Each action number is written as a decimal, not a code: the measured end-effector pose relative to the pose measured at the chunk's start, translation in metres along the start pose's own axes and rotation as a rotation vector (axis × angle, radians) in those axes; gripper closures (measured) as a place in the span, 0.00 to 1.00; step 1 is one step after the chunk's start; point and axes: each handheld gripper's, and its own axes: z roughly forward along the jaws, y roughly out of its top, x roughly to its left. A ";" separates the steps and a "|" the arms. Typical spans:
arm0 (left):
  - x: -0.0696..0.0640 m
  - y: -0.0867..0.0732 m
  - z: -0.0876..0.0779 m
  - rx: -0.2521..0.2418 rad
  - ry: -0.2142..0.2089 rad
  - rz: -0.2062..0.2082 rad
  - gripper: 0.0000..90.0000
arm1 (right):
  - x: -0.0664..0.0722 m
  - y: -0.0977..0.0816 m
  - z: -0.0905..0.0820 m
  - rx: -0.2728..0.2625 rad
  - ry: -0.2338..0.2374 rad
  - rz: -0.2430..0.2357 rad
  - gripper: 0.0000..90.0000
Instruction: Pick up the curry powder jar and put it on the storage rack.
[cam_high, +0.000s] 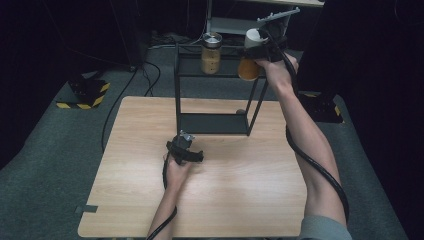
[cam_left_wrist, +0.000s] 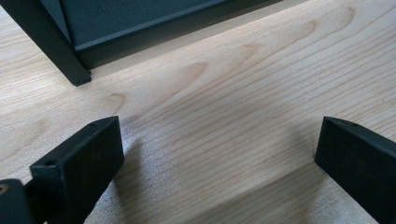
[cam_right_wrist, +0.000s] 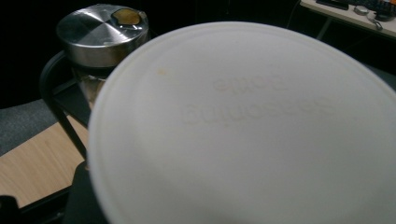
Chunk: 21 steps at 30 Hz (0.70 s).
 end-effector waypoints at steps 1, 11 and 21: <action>0.000 0.000 0.000 0.000 0.000 0.000 0.01 | 0.000 0.001 0.002 -0.002 -0.005 0.002 0.39; 0.000 0.000 0.000 -0.001 -0.001 -0.001 0.01 | -0.002 0.007 0.018 -0.002 -0.036 0.057 0.39; 0.000 0.000 0.000 0.003 0.000 0.002 0.01 | 0.000 0.016 0.035 0.006 -0.046 0.067 0.39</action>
